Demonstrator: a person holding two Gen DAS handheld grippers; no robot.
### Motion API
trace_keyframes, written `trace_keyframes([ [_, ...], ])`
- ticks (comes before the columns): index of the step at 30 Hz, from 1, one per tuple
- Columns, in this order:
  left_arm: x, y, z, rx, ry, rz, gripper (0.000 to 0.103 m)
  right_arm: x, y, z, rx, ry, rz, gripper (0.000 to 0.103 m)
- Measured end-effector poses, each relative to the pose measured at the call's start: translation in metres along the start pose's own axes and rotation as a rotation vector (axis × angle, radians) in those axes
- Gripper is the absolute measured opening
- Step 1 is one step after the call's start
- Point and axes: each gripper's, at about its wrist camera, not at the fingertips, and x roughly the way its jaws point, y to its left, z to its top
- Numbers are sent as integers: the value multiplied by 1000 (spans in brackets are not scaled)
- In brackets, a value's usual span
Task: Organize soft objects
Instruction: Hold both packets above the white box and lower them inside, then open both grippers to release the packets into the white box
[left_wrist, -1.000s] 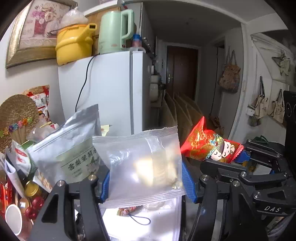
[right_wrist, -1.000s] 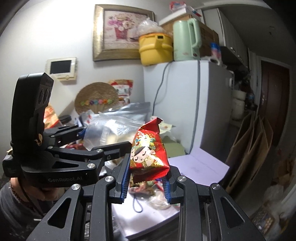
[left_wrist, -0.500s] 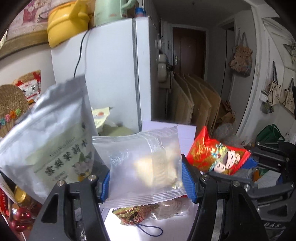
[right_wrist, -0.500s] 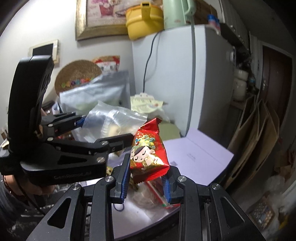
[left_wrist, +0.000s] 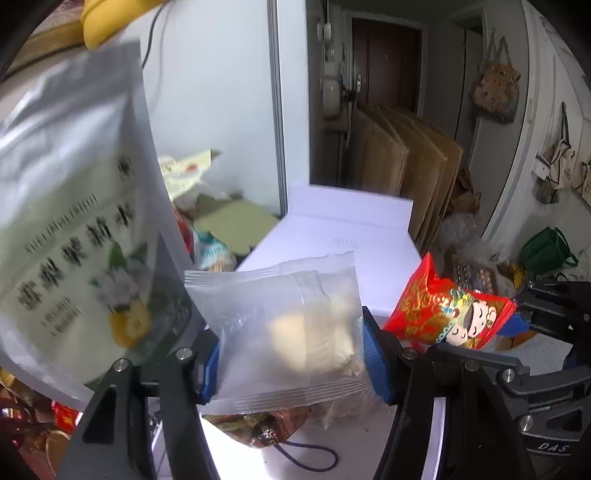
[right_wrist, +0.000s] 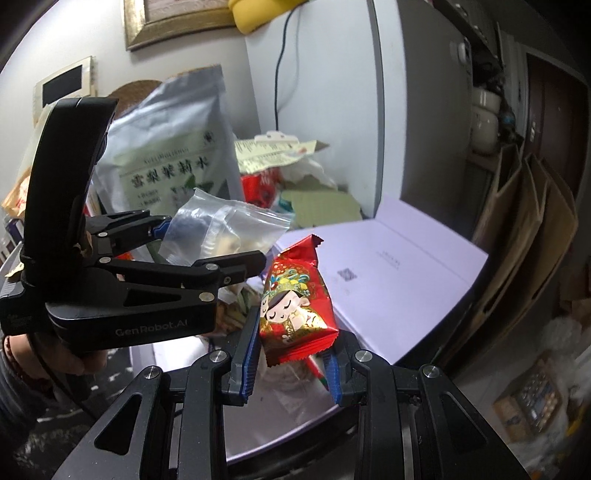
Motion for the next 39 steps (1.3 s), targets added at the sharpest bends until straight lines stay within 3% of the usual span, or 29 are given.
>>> trace_keyframes([
  [15,57,14,-32,-101,186,-46,62,33,-17,-21,36,55,38,30],
  [24,69,11,-35,-67,232,-14,63,48,-23,-18,43,71,58,30],
  [30,71,11,-30,-53,242,-6,63,61,-18,-18,31,102,78,30],
  [39,53,12,-24,-17,153,72,65,70,-19,-15,30,122,86,30],
])
